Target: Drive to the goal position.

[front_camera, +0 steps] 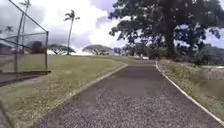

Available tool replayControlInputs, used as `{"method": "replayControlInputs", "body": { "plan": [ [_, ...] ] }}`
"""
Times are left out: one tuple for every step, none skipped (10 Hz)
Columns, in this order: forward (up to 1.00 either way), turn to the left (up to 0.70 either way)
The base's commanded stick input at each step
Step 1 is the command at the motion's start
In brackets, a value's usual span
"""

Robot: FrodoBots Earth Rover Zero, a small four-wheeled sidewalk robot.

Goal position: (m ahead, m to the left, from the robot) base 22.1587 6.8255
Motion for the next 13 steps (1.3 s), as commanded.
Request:
{"method": "replayControlInputs", "body": {
  "plan": [
    [0.70, 0.00],
    [0.70, 0.00],
    [0.70, 0.00],
    [0.70, 0.00],
    [0.70, 0.00],
    [0.70, 0.00],
    [0.70, -0.04],
    [0.70, -0.32],
    [0.70, -0.35],
    [0.70, -0.35],
    [0.70, -0.35],
    [0.70, -0.35],
    [0.70, -0.35]
  ]
}}
